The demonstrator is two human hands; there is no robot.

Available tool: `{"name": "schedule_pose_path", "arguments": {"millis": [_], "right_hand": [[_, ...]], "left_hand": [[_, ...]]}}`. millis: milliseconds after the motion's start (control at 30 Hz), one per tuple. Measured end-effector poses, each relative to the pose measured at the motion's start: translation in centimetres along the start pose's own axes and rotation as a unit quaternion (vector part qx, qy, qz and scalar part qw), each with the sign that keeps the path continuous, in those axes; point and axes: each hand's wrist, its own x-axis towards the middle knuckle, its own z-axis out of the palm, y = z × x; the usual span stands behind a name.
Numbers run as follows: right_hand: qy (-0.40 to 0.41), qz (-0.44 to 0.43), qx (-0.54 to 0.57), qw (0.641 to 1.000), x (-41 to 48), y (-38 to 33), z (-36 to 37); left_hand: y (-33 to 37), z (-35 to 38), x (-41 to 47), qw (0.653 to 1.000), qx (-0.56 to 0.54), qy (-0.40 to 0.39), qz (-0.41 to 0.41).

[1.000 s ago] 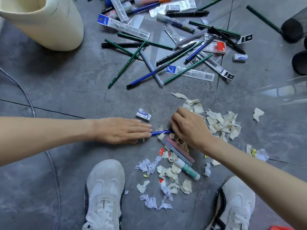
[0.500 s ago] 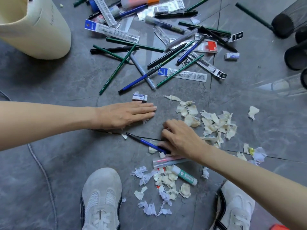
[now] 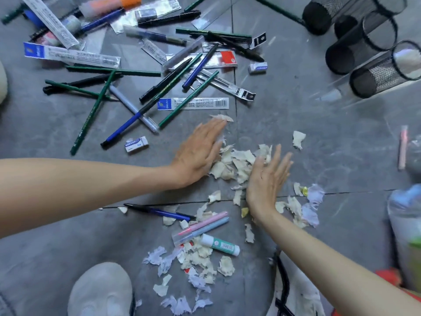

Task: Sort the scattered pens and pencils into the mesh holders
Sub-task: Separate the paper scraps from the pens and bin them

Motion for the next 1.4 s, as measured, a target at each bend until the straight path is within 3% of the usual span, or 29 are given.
{"name": "schedule_pose_path", "arguments": {"millis": [133, 233, 333, 433, 567, 633, 667, 733, 800, 900, 967, 1033, 1133, 1233, 1300, 1400], "right_hand": [[-0.109, -0.165, 0.144, 0.97, -2.0, -2.4, 0.8], [-0.053, -0.246, 0.101, 0.962, 0.6, -1.7, -1.5], [-0.007, -0.174, 0.021, 0.984, 6.3, 0.6, -4.3], [-0.065, -0.094, -0.033, 0.993, 8.6, 2.0, -4.4], [-0.164, -0.235, -0.06, 0.956, 4.5, 1.7, -2.8], [-0.215, -0.294, -0.036, 0.931, 2.4, 1.8, -3.2], [-0.202, -0.305, -0.035, 0.93, 2.1, 2.0, -3.7], [-0.084, -0.252, -0.058, 0.962, 2.2, 2.8, -4.7], [0.042, -0.078, -0.087, 0.992, 2.8, 3.8, -5.3], [0.087, 0.176, -0.08, 0.977, 2.3, 5.0, -4.8], [0.098, 0.239, -0.058, 0.964, 0.9, 5.4, -3.8], [0.099, 0.214, -0.055, 0.97, -0.5, 5.2, -2.3], [0.058, 0.1, -0.033, 0.993, -1.6, 2.8, 0.1], [-0.005, -0.059, 0.1, 0.993, -1.6, -1.1, 1.4], [-0.004, -0.114, 0.114, 0.987, -1.3, -2.5, 1.5], [0.025, -0.129, 0.047, 0.99, -0.4, -1.6, 0.3]], "left_hand": [[2.1, 0.8, 0.3, 0.988, -0.132, -0.084, 0.005], [2.5, -0.5, 0.6, 0.989, -0.141, -0.042, 0.025], [1.4, -1.8, 3.2, 0.999, -0.03, 0.005, 0.031], [0.8, -1.8, 5.2, 0.997, 0.028, -0.056, 0.039], [1.1, 0.0, 3.3, 0.974, 0.038, -0.187, 0.118], [1.1, 0.3, 2.3, 0.969, 0.006, -0.214, 0.123], [1.0, -0.1, 2.0, 0.969, -0.014, -0.218, 0.116], [0.5, -0.9, 1.8, 0.971, -0.009, -0.199, 0.131], [-0.1, -1.6, 1.6, 0.971, 0.043, -0.173, 0.159], [-0.7, -1.7, 0.6, 0.975, 0.082, -0.169, 0.119], [-0.8, -1.4, -0.5, 0.976, 0.084, -0.173, 0.097], [-0.7, -1.2, -1.5, 0.978, 0.073, -0.177, 0.087], [-0.4, -1.5, -2.4, 0.977, 0.03, -0.202, 0.066], [-0.2, -1.8, -2.5, 0.976, -0.011, -0.211, 0.053], [-0.3, -2.1, -2.4, 0.984, -0.02, -0.173, 0.044], [-0.4, -2.4, -2.4, 0.995, -0.014, -0.09, 0.033]]}}
